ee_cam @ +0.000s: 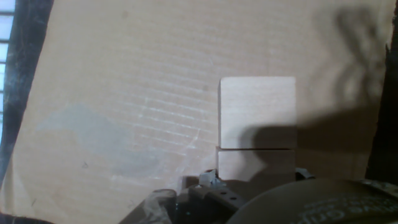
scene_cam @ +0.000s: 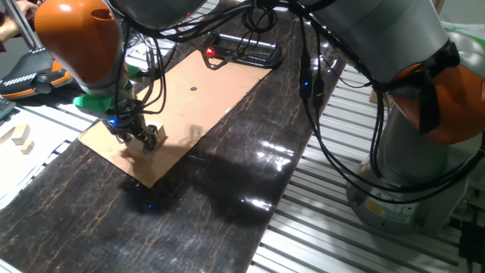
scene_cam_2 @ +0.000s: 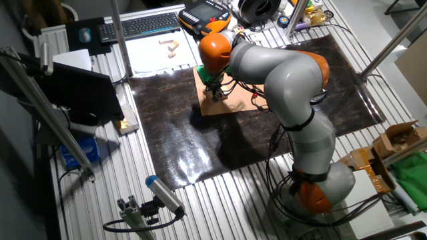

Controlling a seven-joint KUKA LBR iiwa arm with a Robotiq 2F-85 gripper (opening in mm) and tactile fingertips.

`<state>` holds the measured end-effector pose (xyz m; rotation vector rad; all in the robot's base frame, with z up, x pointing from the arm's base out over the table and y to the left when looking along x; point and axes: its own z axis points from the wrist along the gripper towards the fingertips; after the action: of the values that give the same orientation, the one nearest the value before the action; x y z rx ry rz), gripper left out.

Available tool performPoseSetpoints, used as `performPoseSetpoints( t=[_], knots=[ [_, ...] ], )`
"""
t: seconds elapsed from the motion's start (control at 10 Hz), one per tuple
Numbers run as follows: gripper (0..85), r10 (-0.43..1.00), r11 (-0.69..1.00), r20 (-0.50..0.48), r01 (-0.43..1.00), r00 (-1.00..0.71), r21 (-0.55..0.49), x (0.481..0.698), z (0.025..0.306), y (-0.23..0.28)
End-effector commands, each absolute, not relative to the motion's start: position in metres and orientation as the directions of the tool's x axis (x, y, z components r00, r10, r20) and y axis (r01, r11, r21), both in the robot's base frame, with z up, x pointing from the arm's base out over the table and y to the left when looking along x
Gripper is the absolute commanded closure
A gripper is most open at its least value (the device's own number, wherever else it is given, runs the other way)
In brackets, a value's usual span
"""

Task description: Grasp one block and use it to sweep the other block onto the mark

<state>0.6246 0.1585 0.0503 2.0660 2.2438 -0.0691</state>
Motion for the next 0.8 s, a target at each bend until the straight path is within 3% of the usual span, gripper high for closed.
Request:
performPoseSetpoints(
  t=[0.0,0.7],
  knots=[
    [84.3,0.992,0.086,-0.098,0.996,-0.083,0.028,0.625,0.050,0.157],
    [84.3,0.991,0.098,-0.096,0.995,-0.095,0.024,0.625,0.048,0.146]
  ],
)
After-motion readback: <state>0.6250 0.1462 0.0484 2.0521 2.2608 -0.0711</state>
